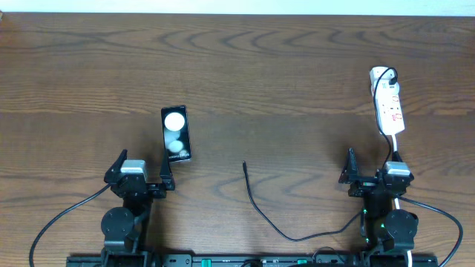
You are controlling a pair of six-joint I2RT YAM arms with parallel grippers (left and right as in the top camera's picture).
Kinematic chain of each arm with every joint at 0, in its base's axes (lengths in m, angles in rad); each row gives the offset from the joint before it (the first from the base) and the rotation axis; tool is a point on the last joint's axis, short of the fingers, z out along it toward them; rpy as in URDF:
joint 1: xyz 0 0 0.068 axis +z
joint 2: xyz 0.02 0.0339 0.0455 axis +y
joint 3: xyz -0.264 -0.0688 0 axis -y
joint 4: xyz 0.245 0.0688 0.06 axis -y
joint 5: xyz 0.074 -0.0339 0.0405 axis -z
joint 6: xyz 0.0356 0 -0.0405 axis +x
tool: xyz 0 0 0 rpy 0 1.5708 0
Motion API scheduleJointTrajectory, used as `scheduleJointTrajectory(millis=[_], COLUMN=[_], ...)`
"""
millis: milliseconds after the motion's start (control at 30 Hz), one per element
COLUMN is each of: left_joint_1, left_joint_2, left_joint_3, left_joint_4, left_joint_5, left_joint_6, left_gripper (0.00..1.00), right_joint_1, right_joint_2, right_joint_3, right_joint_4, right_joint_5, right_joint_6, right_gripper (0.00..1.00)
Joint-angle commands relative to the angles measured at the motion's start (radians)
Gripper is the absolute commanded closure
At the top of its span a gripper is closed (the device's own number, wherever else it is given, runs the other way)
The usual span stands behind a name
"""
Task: Plug charger to phone and switch on socket
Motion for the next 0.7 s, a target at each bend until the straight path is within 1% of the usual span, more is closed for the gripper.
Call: scheduleJointTrajectory(millis=[0, 167, 300, 667], left_joint_1=[0.005, 0.005, 0.005, 0.005], left_joint_2=[0.0, 0.0, 0.0, 0.0], left_joint_3=[-0.014, -0.014, -0.014, 0.011], left_joint_4=[-0.039, -0.038, -0.038, -0.038], left_joint_5=[0.002, 0.003, 0.003, 0.002], left_joint_6=[0.017, 0.016, -0.014, -0.013], left_gripper=[0.07, 0.07, 0.07, 0.07], right_joint_1=[0.01, 0.01, 0.01, 0.01], right_joint_2=[-0.007, -0.007, -0.007, -0.007], right_joint_3=[-0.001, -0.001, -0.001, -0.001], right_joint_4=[-0.002, -0.002, -0.002, -0.002], right_joint_5=[0.014, 0.014, 0.014, 0.014], right_joint_6=[0.013, 0.013, 0.013, 0.013], right_gripper=[0.01, 0.01, 0.01, 0.01])
